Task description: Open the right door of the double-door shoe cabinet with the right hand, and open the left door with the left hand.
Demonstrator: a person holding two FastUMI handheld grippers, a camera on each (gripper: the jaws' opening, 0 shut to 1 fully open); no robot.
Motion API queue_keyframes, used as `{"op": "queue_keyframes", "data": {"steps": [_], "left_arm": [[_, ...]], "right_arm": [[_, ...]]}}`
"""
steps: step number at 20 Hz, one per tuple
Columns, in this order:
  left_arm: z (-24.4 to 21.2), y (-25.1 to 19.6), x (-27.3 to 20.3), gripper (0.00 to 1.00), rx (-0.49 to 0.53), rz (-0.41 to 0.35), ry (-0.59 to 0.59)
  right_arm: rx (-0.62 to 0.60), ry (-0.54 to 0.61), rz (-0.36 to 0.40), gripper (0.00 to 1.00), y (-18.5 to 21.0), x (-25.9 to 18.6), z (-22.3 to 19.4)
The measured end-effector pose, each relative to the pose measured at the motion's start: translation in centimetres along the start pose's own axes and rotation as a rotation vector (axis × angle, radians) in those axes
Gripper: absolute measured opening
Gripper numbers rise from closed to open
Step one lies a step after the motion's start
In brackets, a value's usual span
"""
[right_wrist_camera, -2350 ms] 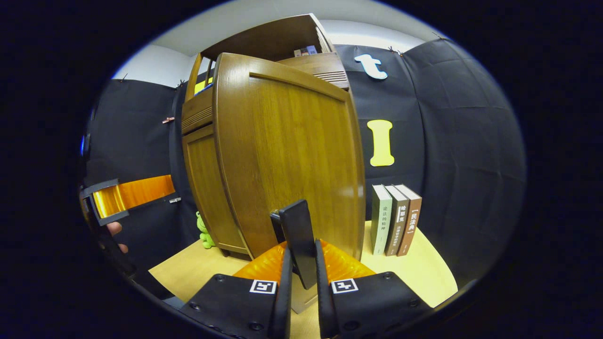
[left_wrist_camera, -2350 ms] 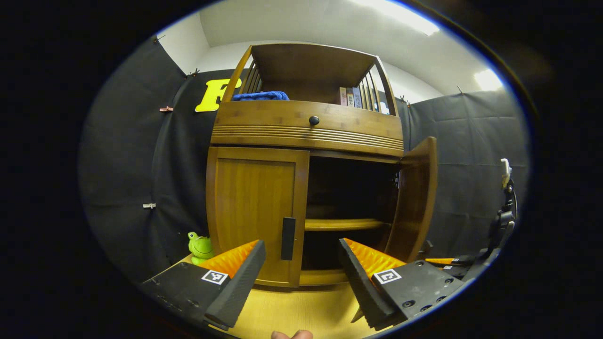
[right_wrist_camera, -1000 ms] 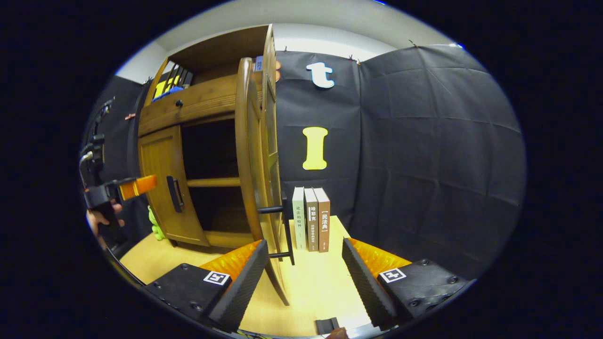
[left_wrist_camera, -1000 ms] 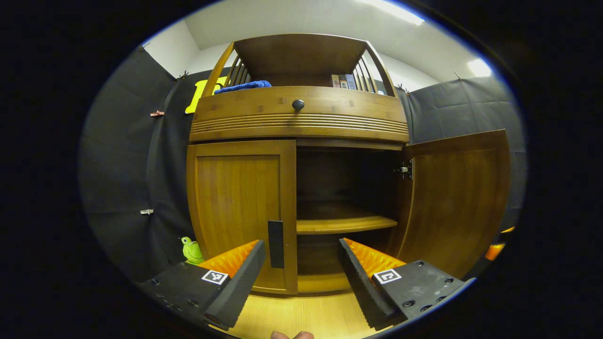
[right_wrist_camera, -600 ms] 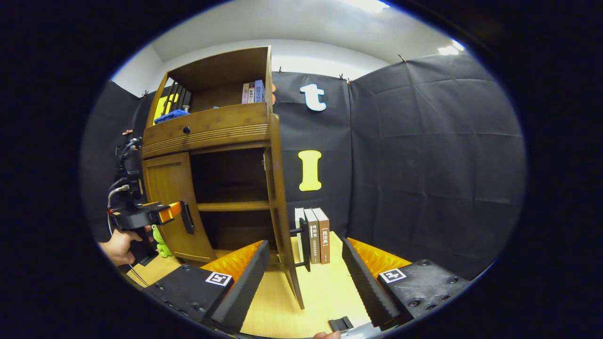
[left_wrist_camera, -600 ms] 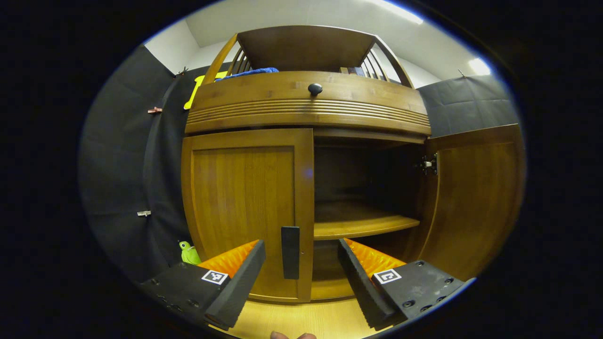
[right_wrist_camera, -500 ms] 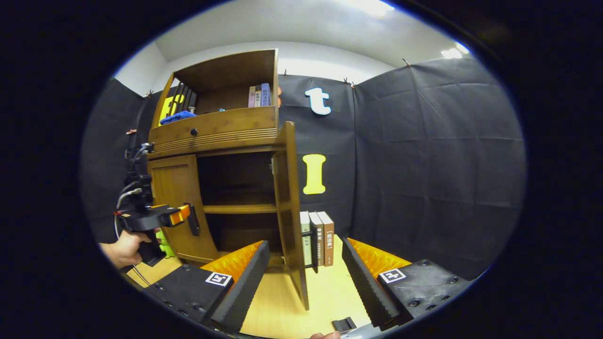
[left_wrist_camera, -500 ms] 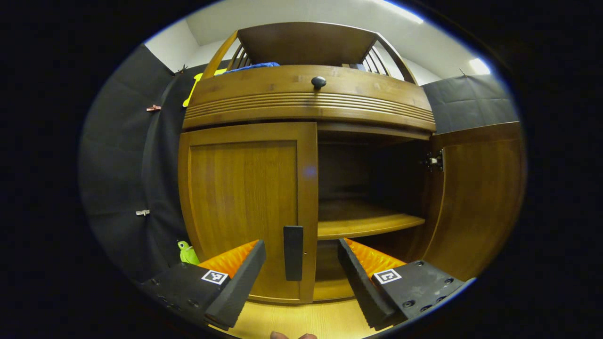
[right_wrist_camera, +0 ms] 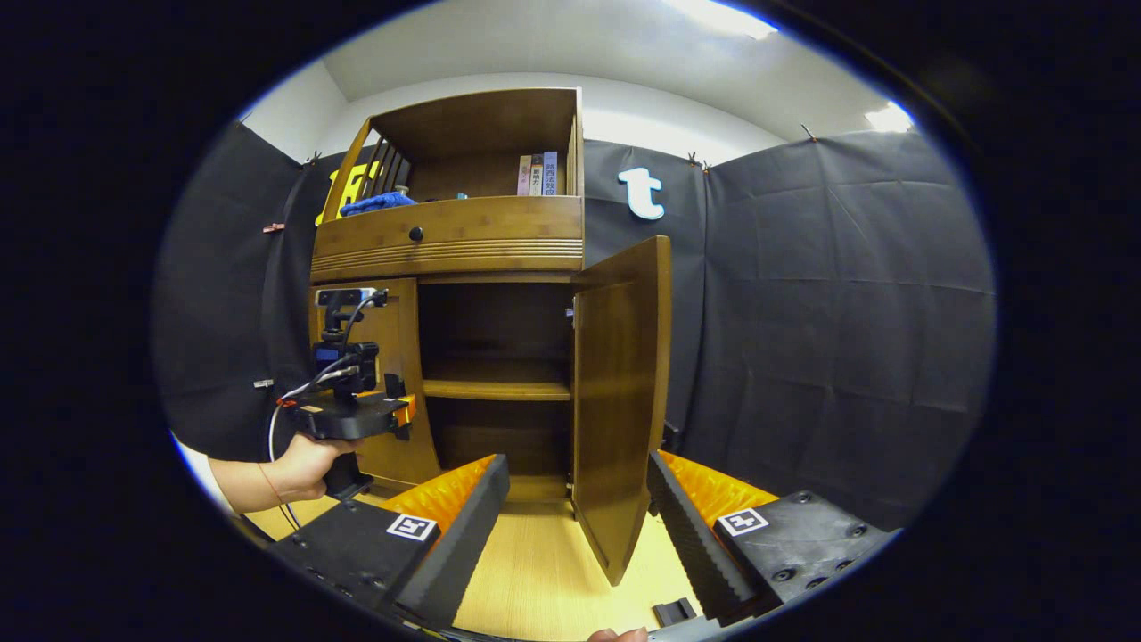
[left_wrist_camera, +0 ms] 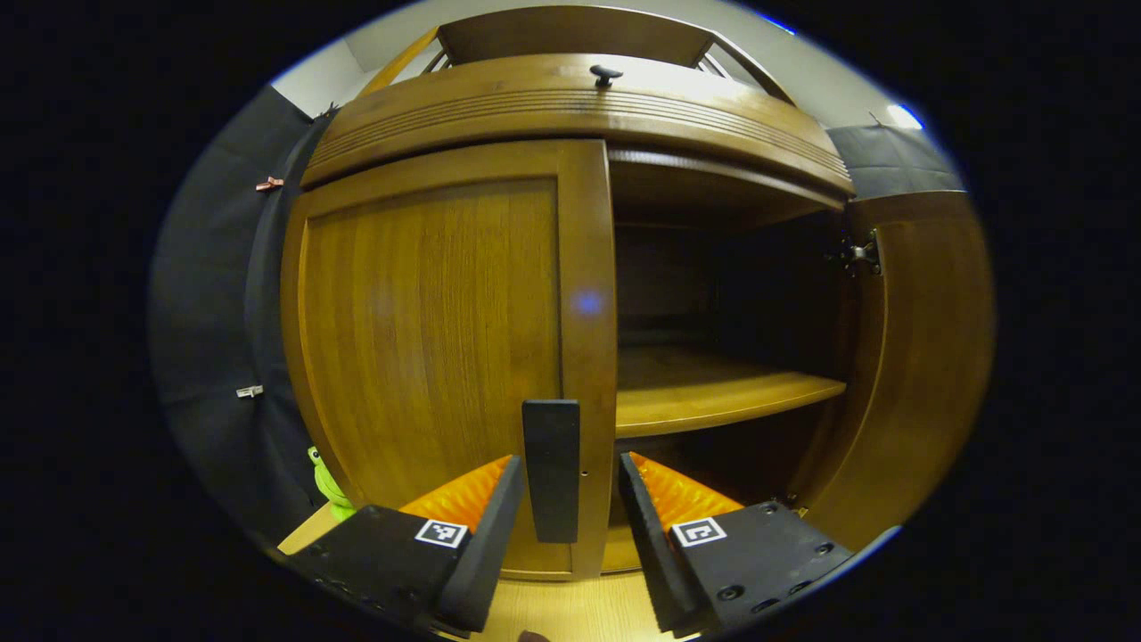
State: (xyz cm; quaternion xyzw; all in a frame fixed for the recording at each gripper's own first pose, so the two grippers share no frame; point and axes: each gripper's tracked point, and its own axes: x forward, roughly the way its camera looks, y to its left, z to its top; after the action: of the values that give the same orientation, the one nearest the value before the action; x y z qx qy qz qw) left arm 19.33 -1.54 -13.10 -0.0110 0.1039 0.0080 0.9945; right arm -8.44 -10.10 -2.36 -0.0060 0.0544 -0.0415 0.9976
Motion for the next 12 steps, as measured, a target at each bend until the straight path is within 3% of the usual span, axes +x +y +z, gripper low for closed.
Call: {"op": "queue_keyframes", "data": {"steps": [2,4,5,7,12], "left_arm": [[-0.1,0.3,0.6,0.61,-0.022,0.003,0.001],[-0.4,0.7,1.1,0.54,-0.032,0.010,0.012],[-0.6,0.7,1.7,0.47,-0.046,-0.001,0.019],[-0.5,0.6,2.1,0.39,-0.037,-0.001,0.019],[-0.7,0.7,1.7,0.34,0.018,-0.012,0.016]], "right_arm": [[-0.006,-0.009,-0.014,0.94,0.2,-0.1,0.2],[-0.016,-0.011,-0.027,0.99,0.2,-0.2,0.1],[-0.017,-0.009,-0.032,0.94,0.1,-0.1,0.1],[-0.015,-0.004,-0.039,0.99,0.0,-0.2,-0.2],[0.002,0.002,-0.052,0.94,-0.4,-0.3,-0.3]]}}
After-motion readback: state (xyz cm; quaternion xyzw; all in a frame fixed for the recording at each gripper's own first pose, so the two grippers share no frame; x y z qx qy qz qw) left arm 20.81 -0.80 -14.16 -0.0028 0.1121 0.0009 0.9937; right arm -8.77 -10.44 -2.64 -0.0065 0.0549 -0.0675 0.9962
